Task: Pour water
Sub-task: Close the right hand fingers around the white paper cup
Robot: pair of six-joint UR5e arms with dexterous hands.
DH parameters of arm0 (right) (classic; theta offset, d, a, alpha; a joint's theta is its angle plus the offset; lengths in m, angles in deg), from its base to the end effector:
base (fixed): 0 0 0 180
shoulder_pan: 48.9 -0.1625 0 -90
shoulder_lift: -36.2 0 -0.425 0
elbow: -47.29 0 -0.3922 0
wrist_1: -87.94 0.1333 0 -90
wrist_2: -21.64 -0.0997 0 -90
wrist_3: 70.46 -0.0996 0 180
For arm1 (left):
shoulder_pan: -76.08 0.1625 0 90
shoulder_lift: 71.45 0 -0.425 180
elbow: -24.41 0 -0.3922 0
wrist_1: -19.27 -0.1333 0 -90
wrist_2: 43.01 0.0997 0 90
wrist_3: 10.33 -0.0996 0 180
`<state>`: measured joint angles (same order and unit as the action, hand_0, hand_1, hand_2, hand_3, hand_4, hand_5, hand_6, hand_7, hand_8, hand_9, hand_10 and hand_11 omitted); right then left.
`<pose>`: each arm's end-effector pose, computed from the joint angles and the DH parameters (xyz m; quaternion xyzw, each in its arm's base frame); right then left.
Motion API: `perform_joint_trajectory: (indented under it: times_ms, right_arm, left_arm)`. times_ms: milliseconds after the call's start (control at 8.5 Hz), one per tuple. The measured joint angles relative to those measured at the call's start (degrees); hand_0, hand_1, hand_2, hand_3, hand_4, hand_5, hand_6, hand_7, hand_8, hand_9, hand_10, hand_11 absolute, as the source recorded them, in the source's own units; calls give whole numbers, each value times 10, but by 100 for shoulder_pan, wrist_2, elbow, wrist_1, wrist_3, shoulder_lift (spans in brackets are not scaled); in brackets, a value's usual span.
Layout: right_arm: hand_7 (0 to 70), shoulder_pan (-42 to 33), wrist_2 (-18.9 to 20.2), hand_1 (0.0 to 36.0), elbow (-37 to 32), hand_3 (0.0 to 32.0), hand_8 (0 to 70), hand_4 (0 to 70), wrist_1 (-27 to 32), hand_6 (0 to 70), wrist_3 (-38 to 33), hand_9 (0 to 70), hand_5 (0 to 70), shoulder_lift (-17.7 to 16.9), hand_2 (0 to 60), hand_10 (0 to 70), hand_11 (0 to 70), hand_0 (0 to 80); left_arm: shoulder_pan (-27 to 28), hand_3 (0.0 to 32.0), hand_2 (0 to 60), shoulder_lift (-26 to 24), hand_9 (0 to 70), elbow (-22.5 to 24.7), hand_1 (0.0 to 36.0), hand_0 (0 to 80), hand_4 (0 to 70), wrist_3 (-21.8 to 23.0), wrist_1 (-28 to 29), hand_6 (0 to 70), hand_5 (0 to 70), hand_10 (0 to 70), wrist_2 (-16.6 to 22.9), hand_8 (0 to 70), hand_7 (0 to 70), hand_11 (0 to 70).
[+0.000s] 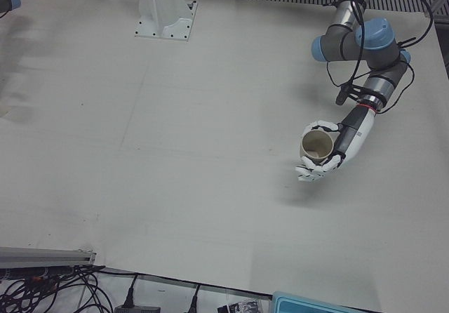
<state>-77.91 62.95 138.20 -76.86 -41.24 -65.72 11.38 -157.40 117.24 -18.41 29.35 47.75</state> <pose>-0.2227 -0.3615 0.7479 0.0873 -0.7187 0.6517 0.2263 0.0840 -0.4866 0.6780 -0.1180 0.7504 -0.6215 0.1916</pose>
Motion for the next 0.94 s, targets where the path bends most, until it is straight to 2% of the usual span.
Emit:
perform_joint_trajectory:
  times_ms: [941]
  right_arm:
    - [14, -26, 0, 118, -118, 0, 0, 5, 0, 13, 30, 0, 16, 375, 185, 6, 20, 400]
  left_arm:
    - [-11, 0, 600, 0, 230, 53, 360, 800, 256, 8, -15, 286, 700, 212, -5, 190, 300, 346]
